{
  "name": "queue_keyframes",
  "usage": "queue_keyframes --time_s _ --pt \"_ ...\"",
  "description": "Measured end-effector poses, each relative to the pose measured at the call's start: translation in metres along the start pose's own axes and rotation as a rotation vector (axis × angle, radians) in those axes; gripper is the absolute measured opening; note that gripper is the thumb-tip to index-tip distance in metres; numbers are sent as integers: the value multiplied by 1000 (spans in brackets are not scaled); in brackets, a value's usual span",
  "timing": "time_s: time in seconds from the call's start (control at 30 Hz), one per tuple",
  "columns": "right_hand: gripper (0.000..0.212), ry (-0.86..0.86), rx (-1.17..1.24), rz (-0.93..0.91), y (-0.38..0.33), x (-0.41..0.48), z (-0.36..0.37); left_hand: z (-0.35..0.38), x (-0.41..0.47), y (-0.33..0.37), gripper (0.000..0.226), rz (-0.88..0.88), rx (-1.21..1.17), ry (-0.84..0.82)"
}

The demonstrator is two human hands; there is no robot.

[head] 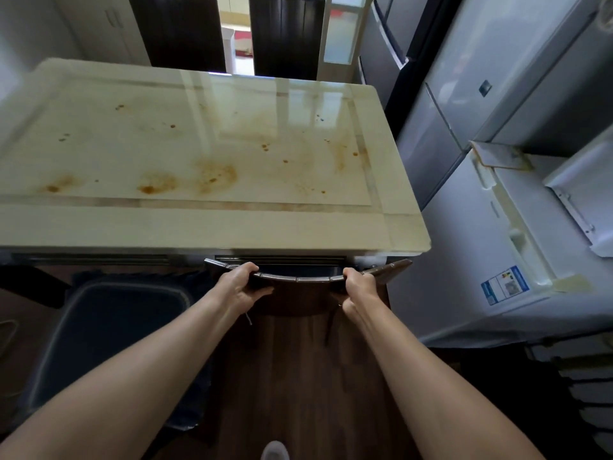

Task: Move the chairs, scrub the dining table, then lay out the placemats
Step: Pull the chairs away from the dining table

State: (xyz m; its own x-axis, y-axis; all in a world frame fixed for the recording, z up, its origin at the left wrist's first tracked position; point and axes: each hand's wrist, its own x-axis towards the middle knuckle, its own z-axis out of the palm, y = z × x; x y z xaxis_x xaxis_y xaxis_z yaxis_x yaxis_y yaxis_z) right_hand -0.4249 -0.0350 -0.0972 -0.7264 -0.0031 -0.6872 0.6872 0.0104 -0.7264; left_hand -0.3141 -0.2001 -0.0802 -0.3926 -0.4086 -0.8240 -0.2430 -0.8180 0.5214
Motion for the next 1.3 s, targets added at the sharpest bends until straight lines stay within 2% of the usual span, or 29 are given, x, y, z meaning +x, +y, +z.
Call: queue_keyframes --time_s 0.3,0.67,0.73,0.83,0.9,0.97,1.13,1.3 --pt "15 -5 8 -6 -27 28 19 28 17 25 9 -5 -1 13" --pt "10 -18 -4 17 -40 45 28 43 25 40 15 -20 -20 36" --pt "4 -28 -7 27 -41 44 27 42 20 40 14 -26 -30 15" --pt "21 -67 -11 17 -41 43 25 38 16 38 9 -15 -46 -13" --pt "33 -84 -15 18 -43 36 22 34 9 35 21 1 -37 -29" --pt "34 -103 16 26 -43 26 18 29 4 31 35 26 -35 -36" --pt "45 -177 61 24 -24 -18 27 4 -27 32 35 60 10 -67" --pt "61 -238 72 31 3 -84 45 -41 -56 36 49 89 42 -118"
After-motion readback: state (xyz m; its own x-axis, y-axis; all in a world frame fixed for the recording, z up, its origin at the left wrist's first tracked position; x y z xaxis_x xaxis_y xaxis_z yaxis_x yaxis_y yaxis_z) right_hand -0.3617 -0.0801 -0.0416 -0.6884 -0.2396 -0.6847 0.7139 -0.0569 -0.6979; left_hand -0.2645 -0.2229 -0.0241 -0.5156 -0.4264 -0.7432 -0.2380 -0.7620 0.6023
